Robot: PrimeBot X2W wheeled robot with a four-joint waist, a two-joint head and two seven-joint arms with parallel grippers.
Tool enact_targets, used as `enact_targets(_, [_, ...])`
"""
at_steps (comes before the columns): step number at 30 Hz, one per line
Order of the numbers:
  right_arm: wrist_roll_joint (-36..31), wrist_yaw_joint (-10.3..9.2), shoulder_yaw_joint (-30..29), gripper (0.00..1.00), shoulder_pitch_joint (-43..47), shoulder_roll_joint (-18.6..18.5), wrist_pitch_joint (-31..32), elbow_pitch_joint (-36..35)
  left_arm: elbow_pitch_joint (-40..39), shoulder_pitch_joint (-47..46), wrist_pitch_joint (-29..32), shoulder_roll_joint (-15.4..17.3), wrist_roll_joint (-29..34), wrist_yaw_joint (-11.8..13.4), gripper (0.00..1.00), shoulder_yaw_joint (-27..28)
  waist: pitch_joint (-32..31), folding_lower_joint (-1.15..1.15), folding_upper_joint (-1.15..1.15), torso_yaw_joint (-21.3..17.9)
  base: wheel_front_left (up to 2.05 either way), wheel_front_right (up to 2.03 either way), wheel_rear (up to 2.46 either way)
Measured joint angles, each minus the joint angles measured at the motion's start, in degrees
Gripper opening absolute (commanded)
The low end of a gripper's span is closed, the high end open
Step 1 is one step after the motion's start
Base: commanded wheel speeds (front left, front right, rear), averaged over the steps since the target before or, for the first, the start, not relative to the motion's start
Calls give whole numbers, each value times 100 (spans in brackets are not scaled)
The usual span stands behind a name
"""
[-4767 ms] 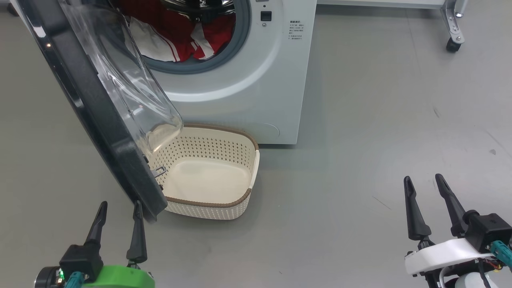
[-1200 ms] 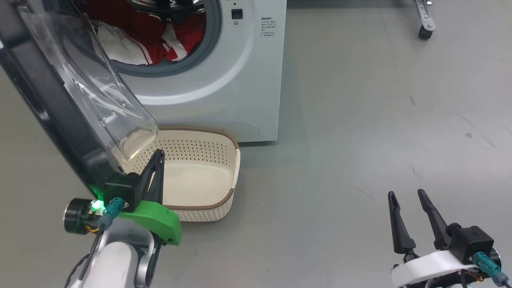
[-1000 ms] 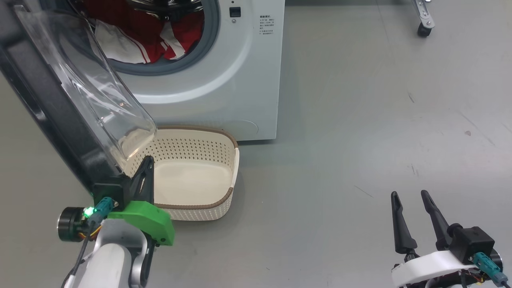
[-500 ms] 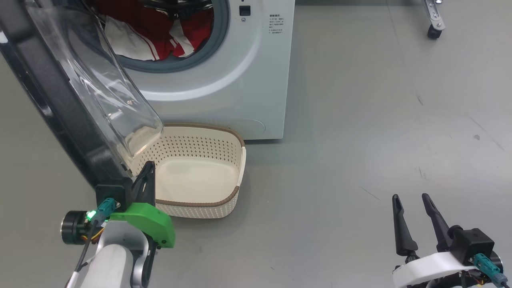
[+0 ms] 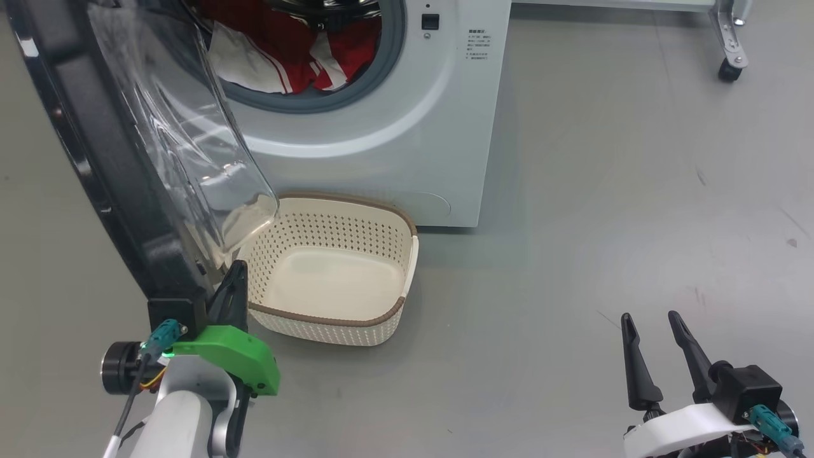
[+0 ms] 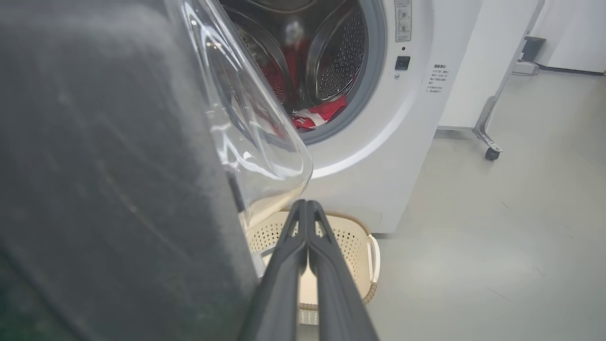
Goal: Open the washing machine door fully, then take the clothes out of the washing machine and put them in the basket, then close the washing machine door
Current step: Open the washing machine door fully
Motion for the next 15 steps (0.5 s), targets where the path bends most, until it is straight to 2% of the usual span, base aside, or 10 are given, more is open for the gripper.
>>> enact_targets(15, [-58,58,-20,100,6,1,0,-2,116,-26,-233,-2,-137,82,0,265,60,0,0,549,0,0,0])
